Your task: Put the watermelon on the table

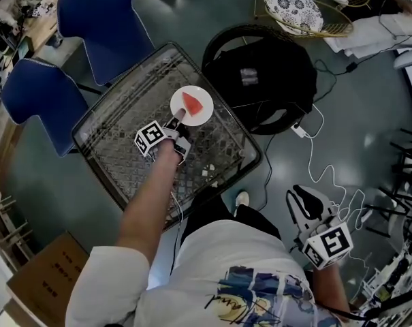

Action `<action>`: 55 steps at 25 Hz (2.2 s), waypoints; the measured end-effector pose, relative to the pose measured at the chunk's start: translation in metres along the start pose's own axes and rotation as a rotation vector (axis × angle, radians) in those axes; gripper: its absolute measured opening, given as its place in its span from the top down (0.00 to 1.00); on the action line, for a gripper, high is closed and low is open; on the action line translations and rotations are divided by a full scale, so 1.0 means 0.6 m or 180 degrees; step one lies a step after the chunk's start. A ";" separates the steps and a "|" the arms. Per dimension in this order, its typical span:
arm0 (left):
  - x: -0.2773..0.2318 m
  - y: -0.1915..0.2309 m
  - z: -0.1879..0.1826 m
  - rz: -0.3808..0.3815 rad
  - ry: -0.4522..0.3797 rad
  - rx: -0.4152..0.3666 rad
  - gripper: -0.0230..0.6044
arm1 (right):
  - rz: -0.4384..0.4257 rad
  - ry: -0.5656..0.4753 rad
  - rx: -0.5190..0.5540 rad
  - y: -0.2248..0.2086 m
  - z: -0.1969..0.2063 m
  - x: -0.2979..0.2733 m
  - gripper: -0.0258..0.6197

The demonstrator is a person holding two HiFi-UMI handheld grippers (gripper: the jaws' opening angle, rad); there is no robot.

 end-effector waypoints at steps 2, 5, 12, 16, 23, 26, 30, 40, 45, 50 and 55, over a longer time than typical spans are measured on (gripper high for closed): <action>-0.002 0.004 -0.002 -0.0056 0.0013 0.0005 0.92 | -0.0028 0.0015 -0.0008 -0.003 -0.004 -0.008 0.84; -0.004 0.007 -0.004 -0.0138 0.0015 -0.0001 0.92 | -0.0059 0.0024 0.0000 -0.007 -0.010 -0.015 0.84; -0.005 0.014 -0.005 -0.0308 0.0068 -0.0082 0.92 | -0.0103 0.0060 0.0035 -0.009 -0.005 -0.031 0.84; -0.008 0.005 -0.009 -0.0596 0.0156 -0.0327 0.92 | -0.0137 0.0048 0.0049 -0.006 -0.007 -0.034 0.84; -0.013 -0.017 -0.015 -0.1085 0.0281 -0.0649 0.89 | -0.0181 0.0051 0.0053 -0.005 -0.009 -0.037 0.84; -0.019 -0.029 -0.017 -0.1280 0.0320 -0.0810 0.86 | -0.0194 0.0047 0.0039 -0.007 -0.009 -0.037 0.84; -0.020 -0.042 -0.017 -0.1548 0.0352 -0.1065 0.82 | -0.0189 0.0031 0.0034 -0.006 -0.006 -0.032 0.84; -0.022 -0.046 -0.016 -0.1984 0.0384 -0.1334 0.74 | -0.0116 0.0001 0.0008 -0.006 0.005 -0.018 0.84; -0.025 -0.051 -0.018 -0.2183 0.0441 -0.1585 0.71 | -0.0096 0.0001 -0.0008 -0.006 0.009 -0.015 0.84; -0.027 -0.050 -0.020 -0.2295 0.0519 -0.1727 0.70 | -0.0073 -0.0016 -0.0017 -0.008 0.012 -0.012 0.84; -0.026 -0.056 -0.019 -0.2432 0.0538 -0.1916 0.69 | -0.0078 -0.0039 -0.0014 -0.007 0.015 -0.008 0.84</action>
Point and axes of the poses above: the fingertips, and each gripper's own axes: x backward along the fingers, y to its left, z out of its underside, the point moved 10 cm from there along x, backward along the fingers, and after that the axes turned 5 degrees about y, right-handed, at the moved point
